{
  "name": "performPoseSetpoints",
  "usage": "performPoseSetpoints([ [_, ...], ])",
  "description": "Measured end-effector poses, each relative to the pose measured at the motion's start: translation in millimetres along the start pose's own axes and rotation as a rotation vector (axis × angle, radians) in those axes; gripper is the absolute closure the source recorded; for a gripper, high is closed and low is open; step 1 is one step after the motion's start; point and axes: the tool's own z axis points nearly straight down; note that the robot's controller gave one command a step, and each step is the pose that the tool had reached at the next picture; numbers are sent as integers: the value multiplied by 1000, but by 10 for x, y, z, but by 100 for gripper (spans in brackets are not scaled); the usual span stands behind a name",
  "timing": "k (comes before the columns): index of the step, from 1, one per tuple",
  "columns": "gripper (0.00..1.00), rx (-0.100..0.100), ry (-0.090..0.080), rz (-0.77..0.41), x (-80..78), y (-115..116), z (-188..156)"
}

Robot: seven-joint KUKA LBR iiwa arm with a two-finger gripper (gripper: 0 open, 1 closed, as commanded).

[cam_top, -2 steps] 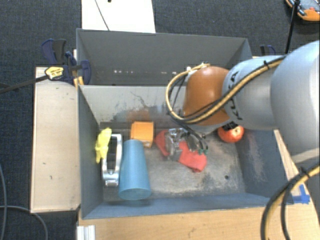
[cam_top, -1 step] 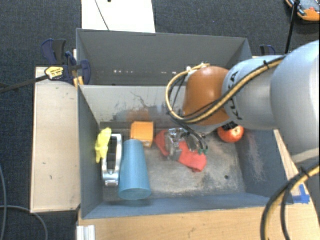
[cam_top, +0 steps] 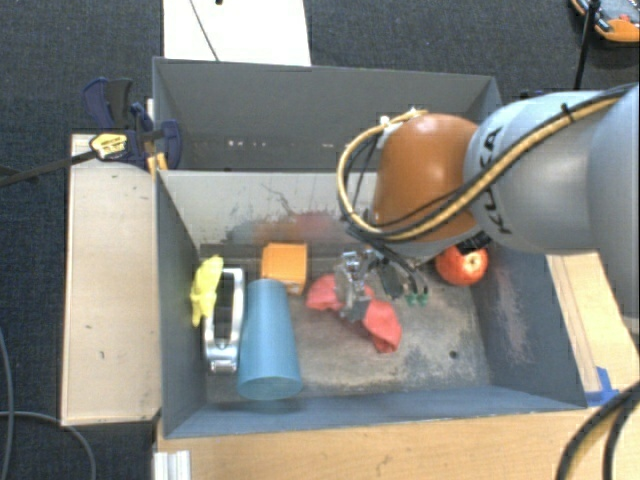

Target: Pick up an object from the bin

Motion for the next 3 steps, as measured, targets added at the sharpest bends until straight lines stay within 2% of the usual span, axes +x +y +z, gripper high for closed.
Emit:
performPoseSetpoints([
  [1, 100, 0, -4, 7, -172, -79, -634],
  [2, 100, 0, -7, 8, -72, -380, -1091],
  [3, 100, 1, -9, -20, -154, -311, -1033],
])
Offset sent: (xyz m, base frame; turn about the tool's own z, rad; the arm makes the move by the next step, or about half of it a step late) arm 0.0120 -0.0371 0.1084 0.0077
